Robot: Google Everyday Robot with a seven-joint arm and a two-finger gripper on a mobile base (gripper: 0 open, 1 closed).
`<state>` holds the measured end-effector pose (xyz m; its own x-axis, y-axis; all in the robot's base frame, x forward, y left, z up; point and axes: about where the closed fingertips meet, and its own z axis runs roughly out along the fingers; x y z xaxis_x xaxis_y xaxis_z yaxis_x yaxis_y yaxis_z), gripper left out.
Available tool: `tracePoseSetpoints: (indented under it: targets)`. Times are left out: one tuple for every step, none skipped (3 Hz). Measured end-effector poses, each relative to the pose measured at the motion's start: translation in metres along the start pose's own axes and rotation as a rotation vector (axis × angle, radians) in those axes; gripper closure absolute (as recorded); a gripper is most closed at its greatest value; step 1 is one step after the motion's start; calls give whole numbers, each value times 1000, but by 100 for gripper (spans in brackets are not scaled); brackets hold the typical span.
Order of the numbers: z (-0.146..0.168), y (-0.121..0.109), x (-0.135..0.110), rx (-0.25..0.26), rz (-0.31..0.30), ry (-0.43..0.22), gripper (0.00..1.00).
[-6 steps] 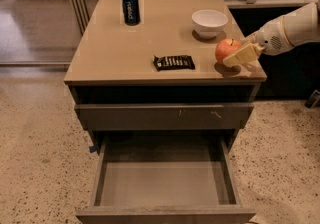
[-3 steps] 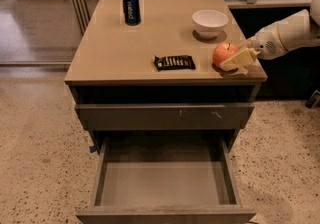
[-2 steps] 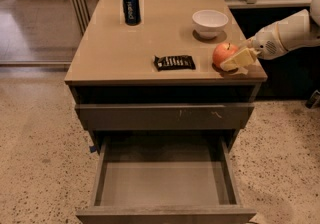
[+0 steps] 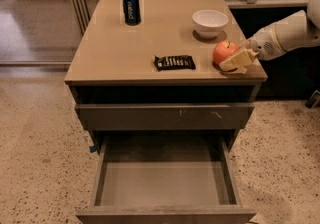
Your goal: Pick apple from middle drawer and place on counter
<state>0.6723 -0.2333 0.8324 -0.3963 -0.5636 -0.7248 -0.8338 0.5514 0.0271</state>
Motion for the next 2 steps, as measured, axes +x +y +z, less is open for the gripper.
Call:
tracePoseSetpoints:
  targets:
    - [0, 0, 0, 0, 0, 0, 0]
    - [0, 0, 0, 0, 0, 0, 0]
